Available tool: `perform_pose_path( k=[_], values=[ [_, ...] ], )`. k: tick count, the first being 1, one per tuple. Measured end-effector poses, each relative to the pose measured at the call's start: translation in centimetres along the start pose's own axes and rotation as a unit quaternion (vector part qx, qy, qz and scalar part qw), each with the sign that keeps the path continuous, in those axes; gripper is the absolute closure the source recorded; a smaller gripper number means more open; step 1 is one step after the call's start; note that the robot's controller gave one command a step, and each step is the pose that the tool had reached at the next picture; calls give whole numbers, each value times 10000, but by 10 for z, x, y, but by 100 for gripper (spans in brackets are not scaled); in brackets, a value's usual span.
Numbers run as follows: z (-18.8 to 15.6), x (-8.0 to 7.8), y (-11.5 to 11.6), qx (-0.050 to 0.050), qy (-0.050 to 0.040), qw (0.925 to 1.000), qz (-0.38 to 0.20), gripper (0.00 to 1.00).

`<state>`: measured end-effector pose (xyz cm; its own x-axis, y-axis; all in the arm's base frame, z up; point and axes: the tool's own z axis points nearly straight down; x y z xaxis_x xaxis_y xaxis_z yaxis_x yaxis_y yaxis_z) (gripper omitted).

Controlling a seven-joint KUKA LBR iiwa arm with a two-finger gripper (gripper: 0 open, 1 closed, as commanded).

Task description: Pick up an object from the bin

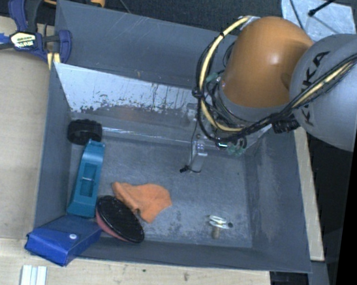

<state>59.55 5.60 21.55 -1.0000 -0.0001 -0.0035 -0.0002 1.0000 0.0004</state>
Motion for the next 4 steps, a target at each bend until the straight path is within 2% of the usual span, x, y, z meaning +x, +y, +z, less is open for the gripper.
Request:
perform_pose_path(
  k=[1, 2, 3, 4],
  values=[
    [0, 0, 0, 0, -2, 10000, 3, 0],
    [18, -14, -29, -8, -6, 9998, 185, 0],
    [33, -20, -62, 9, 22, 9999, -126, 0],
    [45, 9, 11, -3, 4, 9912, -1326, 100]
  ],
)
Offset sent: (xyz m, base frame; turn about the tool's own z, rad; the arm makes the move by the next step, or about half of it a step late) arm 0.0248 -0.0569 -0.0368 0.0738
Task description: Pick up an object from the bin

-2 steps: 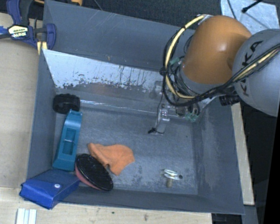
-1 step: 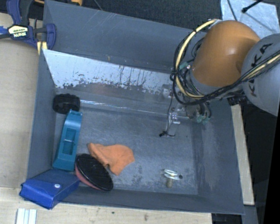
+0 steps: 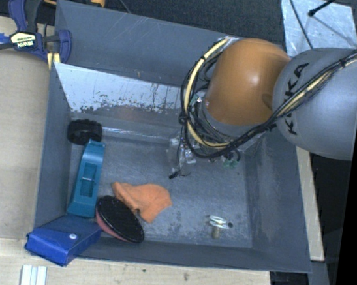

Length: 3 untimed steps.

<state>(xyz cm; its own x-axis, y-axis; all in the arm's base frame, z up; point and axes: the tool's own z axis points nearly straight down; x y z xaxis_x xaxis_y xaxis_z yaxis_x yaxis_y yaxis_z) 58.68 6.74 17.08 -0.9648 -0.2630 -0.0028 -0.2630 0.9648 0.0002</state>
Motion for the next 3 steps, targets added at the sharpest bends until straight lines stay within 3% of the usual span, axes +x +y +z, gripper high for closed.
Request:
perform_pose_path(
  k=[1, 2, 3],
  values=[
    [0, 0, 0, 0, 0, 10000, 2, 100],
    [-2, 16, 7, 3, 3, 9997, -264, 100],
    [-22, 20, -22, -1, -3, 9957, -926, 100]
  ],
)
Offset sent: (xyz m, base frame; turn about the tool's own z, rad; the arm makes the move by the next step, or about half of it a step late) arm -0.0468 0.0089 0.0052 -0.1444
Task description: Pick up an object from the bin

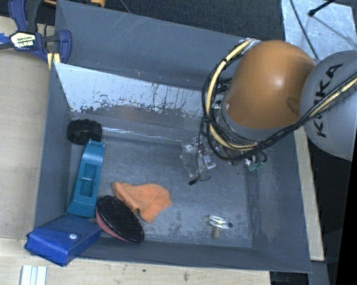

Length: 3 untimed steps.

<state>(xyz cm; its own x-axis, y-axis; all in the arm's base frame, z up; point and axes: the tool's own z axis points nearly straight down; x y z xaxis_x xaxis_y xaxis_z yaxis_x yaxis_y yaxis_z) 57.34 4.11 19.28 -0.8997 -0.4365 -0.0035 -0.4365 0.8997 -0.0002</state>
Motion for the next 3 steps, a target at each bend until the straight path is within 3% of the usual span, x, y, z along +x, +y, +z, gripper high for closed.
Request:
perform_pose_path(
  k=[1, 2, 3],
  values=[
    [4, 22, 29, 9, 2, 9997, -235, 100],
    [11, 41, 45, -3, 5, 9925, -1219, 100],
    [33, 33, 71, -1, 13, 9820, -1887, 100]
  ],
)
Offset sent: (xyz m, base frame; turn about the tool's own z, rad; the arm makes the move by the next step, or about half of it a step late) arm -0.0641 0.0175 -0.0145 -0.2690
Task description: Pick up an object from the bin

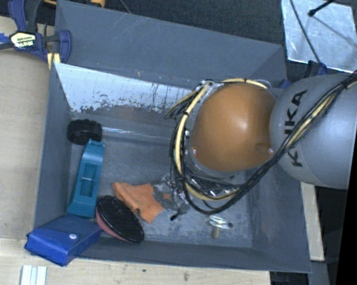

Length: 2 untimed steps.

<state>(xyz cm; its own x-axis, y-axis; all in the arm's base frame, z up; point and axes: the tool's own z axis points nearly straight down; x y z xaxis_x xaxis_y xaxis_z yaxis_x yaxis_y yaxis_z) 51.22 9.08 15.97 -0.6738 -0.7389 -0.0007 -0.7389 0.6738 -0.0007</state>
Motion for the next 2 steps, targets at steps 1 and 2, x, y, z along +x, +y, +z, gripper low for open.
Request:
perform_pose_path(
  k=[1, 2],
  values=[
    [13, 14, 6, -5, -9, 9960, -895, 100],
    [38, 7, 17, 7, 7, 9849, -1728, 100]
  ],
)
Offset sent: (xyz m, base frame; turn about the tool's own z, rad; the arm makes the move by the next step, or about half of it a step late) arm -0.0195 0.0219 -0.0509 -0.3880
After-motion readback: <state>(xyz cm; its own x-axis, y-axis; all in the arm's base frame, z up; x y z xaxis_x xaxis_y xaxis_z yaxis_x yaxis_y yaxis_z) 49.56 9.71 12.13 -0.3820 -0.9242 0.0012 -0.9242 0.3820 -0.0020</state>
